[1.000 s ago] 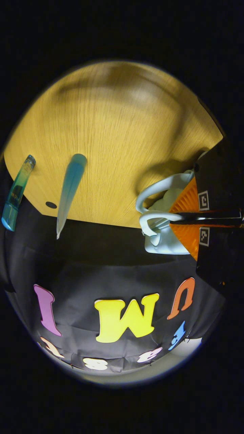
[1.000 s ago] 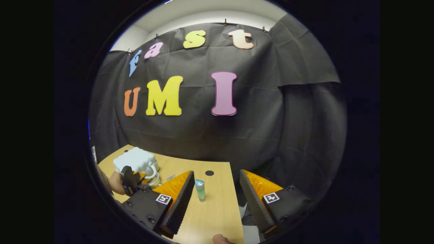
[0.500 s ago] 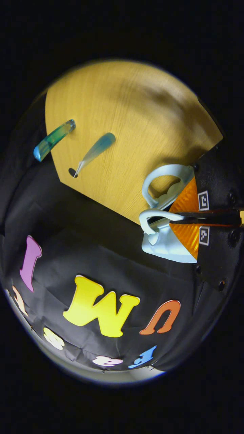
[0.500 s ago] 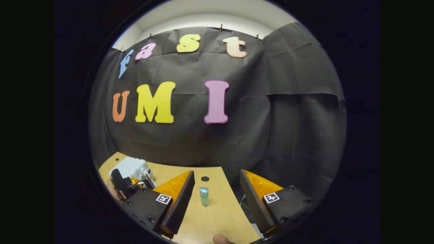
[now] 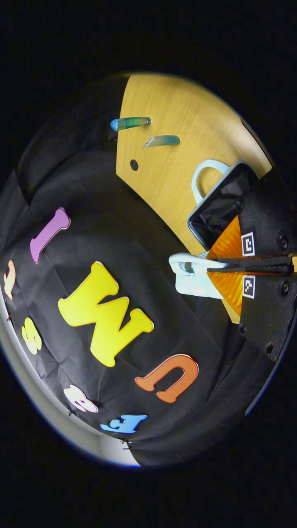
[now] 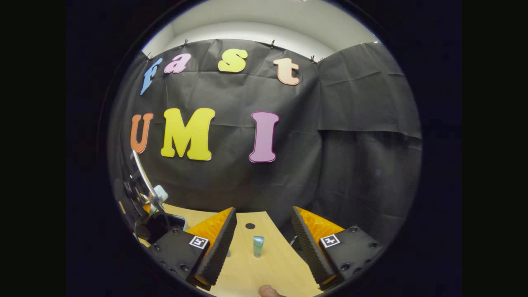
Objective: First open the suitcase, pack the skin care products into it, and then close the suitcase.
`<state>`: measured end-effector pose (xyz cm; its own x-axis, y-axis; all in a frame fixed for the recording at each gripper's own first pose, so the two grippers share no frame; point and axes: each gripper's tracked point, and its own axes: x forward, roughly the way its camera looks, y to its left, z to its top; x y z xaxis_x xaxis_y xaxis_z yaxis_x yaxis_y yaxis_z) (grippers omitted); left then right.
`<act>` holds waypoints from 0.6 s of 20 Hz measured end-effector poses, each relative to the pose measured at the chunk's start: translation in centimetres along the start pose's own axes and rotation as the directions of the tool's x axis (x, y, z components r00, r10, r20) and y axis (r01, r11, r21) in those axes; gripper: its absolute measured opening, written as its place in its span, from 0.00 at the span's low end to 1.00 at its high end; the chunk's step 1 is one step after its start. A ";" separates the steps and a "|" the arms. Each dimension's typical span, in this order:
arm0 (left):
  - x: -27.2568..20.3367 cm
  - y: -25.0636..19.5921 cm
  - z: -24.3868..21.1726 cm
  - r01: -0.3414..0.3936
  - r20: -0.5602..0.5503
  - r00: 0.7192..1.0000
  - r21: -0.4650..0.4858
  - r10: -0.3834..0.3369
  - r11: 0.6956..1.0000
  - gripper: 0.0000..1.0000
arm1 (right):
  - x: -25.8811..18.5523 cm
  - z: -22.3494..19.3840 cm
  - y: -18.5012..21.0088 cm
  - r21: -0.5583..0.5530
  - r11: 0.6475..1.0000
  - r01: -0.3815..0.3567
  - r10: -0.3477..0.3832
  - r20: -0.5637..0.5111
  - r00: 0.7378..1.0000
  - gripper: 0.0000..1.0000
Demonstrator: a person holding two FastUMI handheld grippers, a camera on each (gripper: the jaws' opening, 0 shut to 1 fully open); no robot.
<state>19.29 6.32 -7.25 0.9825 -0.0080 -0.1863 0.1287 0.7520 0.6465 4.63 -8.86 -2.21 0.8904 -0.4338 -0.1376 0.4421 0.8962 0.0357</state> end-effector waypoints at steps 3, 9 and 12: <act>-1.7 4.2 -1.4 0.001 0.017 1.000 -0.090 0.001 0.996 0.02 | -1.0 0.3 3.2 0.004 1.000 -0.009 0.009 0.009 1.000 0.80; -2.0 12.2 -7.0 -0.072 0.010 0.997 -0.138 0.074 0.988 0.02 | -1.8 -1.2 8.4 0.005 0.999 -0.044 0.044 -0.047 0.998 0.80; -0.5 15.2 -9.6 -0.103 0.004 0.994 -0.152 0.105 0.983 0.02 | -1.6 -1.7 10.3 0.001 0.998 -0.059 0.059 -0.075 0.995 0.79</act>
<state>19.50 24.09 -4.43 0.9910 0.0685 -0.1148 0.0048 0.8400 0.5426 7.54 1.25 -3.27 0.9045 -0.3716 -0.2095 0.3885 0.9203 0.0450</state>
